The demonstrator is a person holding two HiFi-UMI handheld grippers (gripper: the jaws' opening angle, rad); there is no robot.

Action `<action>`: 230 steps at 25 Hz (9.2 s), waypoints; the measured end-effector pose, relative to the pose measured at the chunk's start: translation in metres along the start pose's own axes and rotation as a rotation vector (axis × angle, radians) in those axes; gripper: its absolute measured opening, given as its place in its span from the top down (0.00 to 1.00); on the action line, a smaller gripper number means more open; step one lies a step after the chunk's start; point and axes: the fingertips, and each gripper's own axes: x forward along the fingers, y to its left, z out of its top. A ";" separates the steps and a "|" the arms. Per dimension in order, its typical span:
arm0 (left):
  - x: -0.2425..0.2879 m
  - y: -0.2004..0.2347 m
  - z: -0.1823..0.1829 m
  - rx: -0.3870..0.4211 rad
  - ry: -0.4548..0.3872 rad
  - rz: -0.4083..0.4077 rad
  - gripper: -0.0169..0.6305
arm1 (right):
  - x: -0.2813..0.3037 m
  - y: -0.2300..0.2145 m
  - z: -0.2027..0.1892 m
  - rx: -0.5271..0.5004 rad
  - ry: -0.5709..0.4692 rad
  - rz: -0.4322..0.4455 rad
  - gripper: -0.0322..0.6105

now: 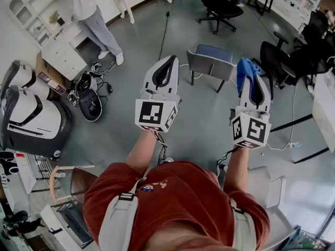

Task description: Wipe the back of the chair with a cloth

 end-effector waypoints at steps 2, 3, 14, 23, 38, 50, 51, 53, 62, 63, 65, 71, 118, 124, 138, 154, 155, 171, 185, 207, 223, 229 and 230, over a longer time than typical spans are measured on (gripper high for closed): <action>0.001 -0.004 -0.001 0.000 0.001 -0.007 0.95 | -0.002 -0.003 -0.002 0.006 0.004 -0.005 0.88; 0.001 -0.007 -0.002 0.001 0.002 -0.008 0.95 | -0.003 -0.004 -0.004 0.008 0.006 -0.006 0.88; 0.001 -0.022 -0.006 -0.009 0.014 -0.006 0.95 | -0.011 -0.016 -0.009 0.021 0.016 -0.023 0.88; 0.006 -0.064 -0.028 -0.004 0.065 0.008 0.95 | -0.026 -0.059 -0.040 0.085 0.056 -0.028 0.88; 0.029 -0.082 -0.052 -0.006 0.073 0.017 0.95 | -0.008 -0.081 -0.063 0.096 0.064 -0.010 0.87; 0.115 0.016 -0.087 -0.041 0.052 -0.013 0.95 | 0.112 -0.042 -0.083 0.046 0.066 -0.049 0.88; 0.125 0.028 -0.089 -0.041 0.051 -0.018 0.95 | 0.126 -0.037 -0.084 0.042 0.066 -0.054 0.87; 0.143 0.052 -0.095 -0.037 0.047 -0.034 0.95 | 0.154 -0.025 -0.085 0.032 0.068 -0.065 0.88; 0.205 0.119 -0.113 -0.044 0.019 -0.073 0.95 | 0.235 0.002 -0.100 0.009 0.081 -0.117 0.88; 0.210 0.121 -0.115 -0.050 0.021 -0.070 0.95 | 0.240 0.002 -0.104 0.006 0.088 -0.119 0.87; 0.218 0.123 -0.120 -0.062 0.024 -0.070 0.95 | 0.247 0.000 -0.111 0.003 0.105 -0.120 0.88; 0.233 0.108 -0.139 -0.057 0.043 -0.072 0.95 | 0.253 -0.020 -0.130 0.009 0.134 -0.122 0.88; 0.169 -0.016 -0.516 -0.079 0.357 -0.004 0.95 | 0.211 -0.105 -0.570 0.031 0.627 -0.094 0.88; 0.169 -0.002 -0.532 -0.092 0.376 -0.041 0.95 | 0.213 -0.100 -0.576 0.031 0.648 -0.147 0.88; 0.143 0.073 -0.543 -0.126 0.404 -0.023 0.95 | 0.248 0.004 -0.577 0.028 0.674 -0.076 0.88; 0.113 0.157 -0.557 -0.157 0.428 0.014 0.95 | 0.295 0.122 -0.598 0.066 0.690 0.015 0.88; 0.111 0.161 -0.558 -0.159 0.428 0.016 0.95 | 0.295 0.123 -0.598 0.068 0.691 0.006 0.88; 0.125 0.123 -0.583 -0.158 0.436 -0.104 0.95 | 0.237 0.073 -0.608 0.108 0.695 -0.127 0.88; 0.155 -0.020 -0.612 -0.151 0.426 -0.079 0.95 | 0.159 -0.100 -0.649 0.082 0.684 -0.216 0.88; 0.136 -0.026 -0.627 -0.141 0.473 -0.075 0.95 | 0.199 -0.109 -0.688 0.047 0.700 -0.169 0.88; 0.091 0.089 -0.630 -0.104 0.479 0.051 0.95 | 0.247 0.037 -0.711 -0.002 0.732 0.026 0.88; 0.072 0.124 -0.629 -0.121 0.484 0.100 0.95 | 0.273 0.093 -0.708 0.010 0.716 0.084 0.88; 0.069 0.131 -0.629 -0.123 0.486 0.108 0.95 | 0.277 0.101 -0.708 0.009 0.713 0.093 0.88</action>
